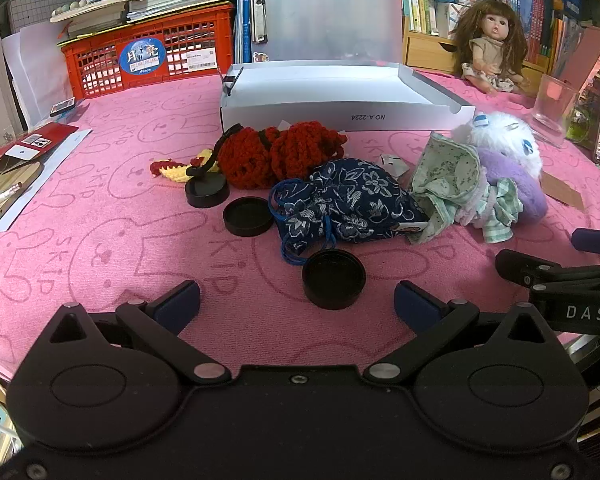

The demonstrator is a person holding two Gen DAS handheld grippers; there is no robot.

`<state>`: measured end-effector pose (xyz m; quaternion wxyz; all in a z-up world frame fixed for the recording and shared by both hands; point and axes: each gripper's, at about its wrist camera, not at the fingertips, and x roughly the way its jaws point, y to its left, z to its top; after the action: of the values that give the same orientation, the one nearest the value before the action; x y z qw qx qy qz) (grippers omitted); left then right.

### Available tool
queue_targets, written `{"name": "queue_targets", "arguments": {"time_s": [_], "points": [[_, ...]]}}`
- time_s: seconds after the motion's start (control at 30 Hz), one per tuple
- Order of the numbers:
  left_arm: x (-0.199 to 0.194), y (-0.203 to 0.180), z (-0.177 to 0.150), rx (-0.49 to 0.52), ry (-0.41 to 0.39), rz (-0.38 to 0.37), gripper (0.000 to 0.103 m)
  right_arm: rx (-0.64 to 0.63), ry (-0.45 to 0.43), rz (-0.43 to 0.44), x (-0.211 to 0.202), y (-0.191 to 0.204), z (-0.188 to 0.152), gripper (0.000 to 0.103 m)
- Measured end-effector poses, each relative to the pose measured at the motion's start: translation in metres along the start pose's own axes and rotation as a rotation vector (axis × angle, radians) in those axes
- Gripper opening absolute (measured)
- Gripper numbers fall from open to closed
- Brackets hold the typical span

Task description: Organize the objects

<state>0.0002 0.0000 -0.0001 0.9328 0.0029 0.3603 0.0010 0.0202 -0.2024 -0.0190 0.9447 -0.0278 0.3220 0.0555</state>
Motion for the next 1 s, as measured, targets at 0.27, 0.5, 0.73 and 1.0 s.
{"name": "queue_targets", "arguments": {"time_s": [0.27,0.5,0.73,1.0], "points": [[0.0,0.0,0.0,0.0,0.0,0.0,0.103,0.0,0.001,-0.001,0.0,0.0006,-0.0003,0.103],[0.0,0.0,0.0,0.0,0.001,0.0,0.103,0.001,0.002,-0.001,-0.0004,0.0008,-0.0001,0.103],[0.0,0.0,0.0,0.0,0.001,0.0,0.103,0.001,0.003,-0.001,-0.0007,0.0005,0.0006,0.103],[-0.0001,0.0005,0.0,0.002,0.0,-0.001,0.103,0.003,-0.003,-0.002,-0.0007,0.0007,0.0014,0.103]]}}
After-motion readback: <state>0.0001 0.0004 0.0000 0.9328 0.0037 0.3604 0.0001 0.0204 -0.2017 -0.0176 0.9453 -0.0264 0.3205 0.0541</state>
